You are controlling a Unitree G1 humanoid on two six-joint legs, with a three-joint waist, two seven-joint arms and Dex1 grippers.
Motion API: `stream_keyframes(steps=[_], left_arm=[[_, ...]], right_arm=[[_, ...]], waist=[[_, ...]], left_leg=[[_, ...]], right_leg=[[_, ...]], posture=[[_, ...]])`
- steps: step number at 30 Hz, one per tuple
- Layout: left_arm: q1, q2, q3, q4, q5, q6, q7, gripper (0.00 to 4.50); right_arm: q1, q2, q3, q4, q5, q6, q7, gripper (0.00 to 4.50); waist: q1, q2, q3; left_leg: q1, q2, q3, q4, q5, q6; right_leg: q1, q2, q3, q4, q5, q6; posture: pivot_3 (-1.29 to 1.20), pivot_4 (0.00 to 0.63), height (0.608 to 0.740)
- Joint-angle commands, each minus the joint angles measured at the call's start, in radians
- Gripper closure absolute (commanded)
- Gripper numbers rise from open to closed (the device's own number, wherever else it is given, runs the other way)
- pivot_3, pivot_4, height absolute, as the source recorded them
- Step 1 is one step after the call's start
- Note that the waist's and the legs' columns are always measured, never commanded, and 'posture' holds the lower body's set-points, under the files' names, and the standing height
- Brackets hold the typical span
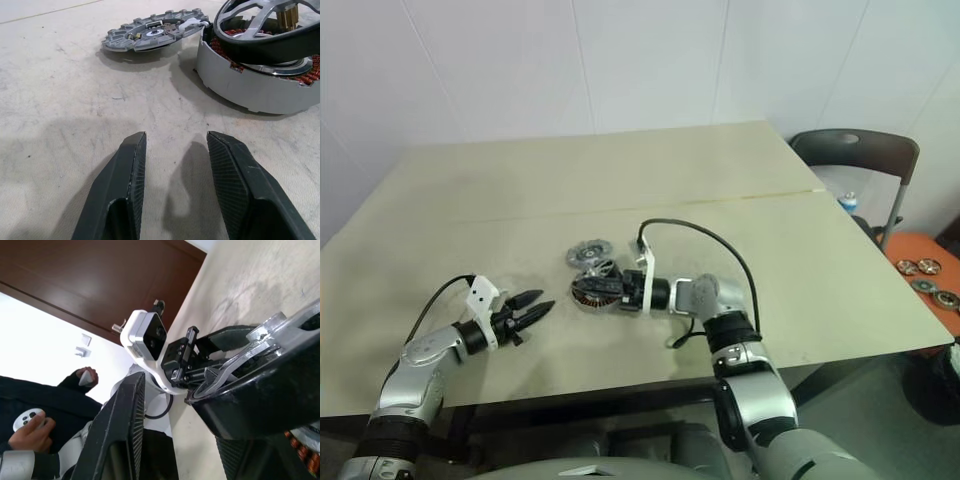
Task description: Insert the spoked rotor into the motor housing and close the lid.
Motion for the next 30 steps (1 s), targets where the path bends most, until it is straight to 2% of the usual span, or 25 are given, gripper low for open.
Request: stream_keyframes(steps=[1,7,21,30], left_arm=[[-0.008,-0.005,0.000,-0.007,-0.002,-0.011,0.002,2.45],[-0.002,-0.012,-0.002,-0.013,-0.002,-0.011,0.008,2.45],[-0.009,-0.030,-0.010,-0.005,0.006,-0.017,0.017,2.45],[-0.002,-0.032,-0.007,-0.004,0.005,-0.021,0.023,2.45]], right_arm=[[-0.008,0.003,-0.009,-0.039,0.011,-0.016,-0.004,2.53],[-0.007,-0.005,0.004,-0.050,-0.001,-0.035,-0.026,2.53],[-0.045,-0.121,0.087,-0.065,-0.046,-0.023,0.031,2.53],[-0.051,-0.129,0.111,-0.064,-0.056,-0.026,0.057,2.53]], waist=[[0.000,0.000,0.000],[0.001,0.000,0.000],[0.005,0.001,0.000],[0.005,0.001,0.000]], left_leg=[[0.000,0.000,0.000,0.000,0.000,0.000],[0.000,0.000,0.000,0.000,0.000,0.000],[-0.001,0.000,0.000,0.000,0.000,0.000],[-0.001,0.000,0.000,0.000,0.000,0.000]], right_leg=[[0.000,0.000,0.000,0.000,0.000,0.000],[0.000,0.000,0.000,0.000,0.000,0.000],[0.000,-0.001,-0.001,-0.001,0.000,0.000],[0.001,-0.001,-0.001,-0.001,0.000,0.000]], posture=[[0.00,0.000,0.740],[0.00,0.000,0.740],[0.00,0.000,0.740],[0.00,0.000,0.740]])
